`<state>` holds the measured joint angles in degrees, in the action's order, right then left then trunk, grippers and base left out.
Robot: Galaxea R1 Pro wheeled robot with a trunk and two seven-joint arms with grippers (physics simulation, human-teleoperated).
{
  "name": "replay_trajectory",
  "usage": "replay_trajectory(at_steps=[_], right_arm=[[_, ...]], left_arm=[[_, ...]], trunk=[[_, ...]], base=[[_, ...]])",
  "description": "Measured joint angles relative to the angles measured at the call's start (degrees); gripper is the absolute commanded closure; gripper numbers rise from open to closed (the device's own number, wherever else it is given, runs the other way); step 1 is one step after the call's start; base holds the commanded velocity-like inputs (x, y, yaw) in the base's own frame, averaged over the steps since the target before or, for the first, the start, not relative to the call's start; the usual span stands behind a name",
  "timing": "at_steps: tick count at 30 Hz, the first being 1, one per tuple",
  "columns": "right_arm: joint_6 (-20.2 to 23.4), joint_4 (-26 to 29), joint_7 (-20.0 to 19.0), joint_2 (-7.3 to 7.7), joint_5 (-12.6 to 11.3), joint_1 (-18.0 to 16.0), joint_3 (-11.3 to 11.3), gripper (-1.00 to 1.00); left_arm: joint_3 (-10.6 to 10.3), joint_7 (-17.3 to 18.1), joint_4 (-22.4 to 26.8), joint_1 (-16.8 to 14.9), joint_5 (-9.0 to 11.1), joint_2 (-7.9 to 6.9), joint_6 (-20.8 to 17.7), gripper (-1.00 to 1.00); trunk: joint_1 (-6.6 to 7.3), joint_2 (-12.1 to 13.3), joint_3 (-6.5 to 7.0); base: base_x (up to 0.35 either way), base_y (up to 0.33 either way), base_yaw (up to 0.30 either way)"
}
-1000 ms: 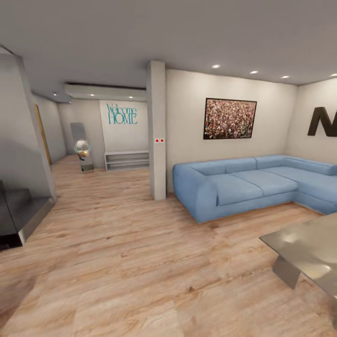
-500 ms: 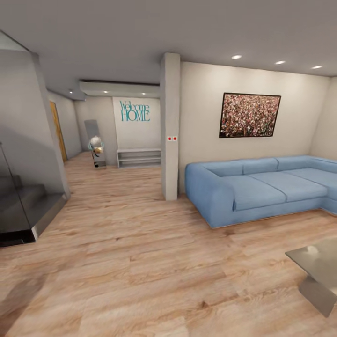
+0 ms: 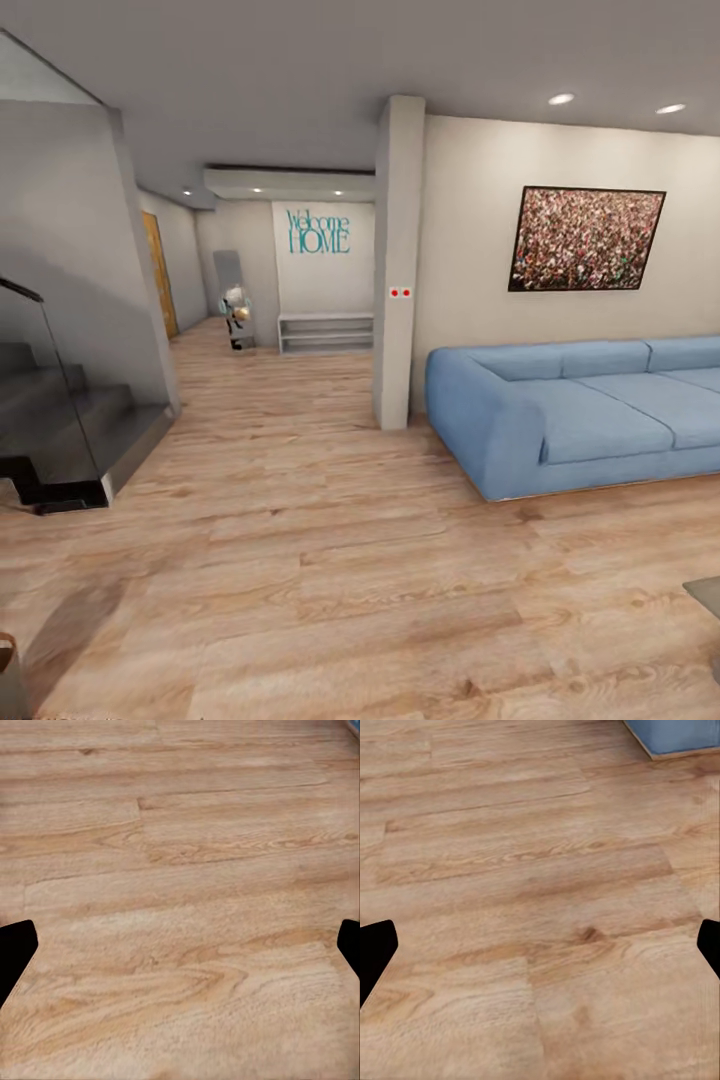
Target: Put the three can of soda from the living room inside the tash can in the kitchen.
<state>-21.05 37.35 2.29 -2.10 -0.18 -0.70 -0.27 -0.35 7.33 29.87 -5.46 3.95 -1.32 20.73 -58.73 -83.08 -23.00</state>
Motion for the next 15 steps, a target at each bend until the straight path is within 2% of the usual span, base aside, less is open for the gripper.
replay_trajectory(at_steps=[9, 15], right_arm=[[-0.2, 0.0, 0.0, 0.05, -0.1, 0.0, 0.0, -1.0], [-0.2, 0.0, 0.0, 0.07, -0.1, 0.0, -0.1, -1.0]], left_arm=[[0.0, 0.0, 0.0, 0.0, 0.0, 0.0, 0.0, -1.0], [0.0, 0.0, 0.1, 0.0, 0.0, 0.0, 0.0, -1.0]], trunk=[[0.0, 0.0, -0.37], [0.0, 0.0, -0.53]], base=[[0.168, 0.075, 0.218], [0.061, 0.014, 0.189]])
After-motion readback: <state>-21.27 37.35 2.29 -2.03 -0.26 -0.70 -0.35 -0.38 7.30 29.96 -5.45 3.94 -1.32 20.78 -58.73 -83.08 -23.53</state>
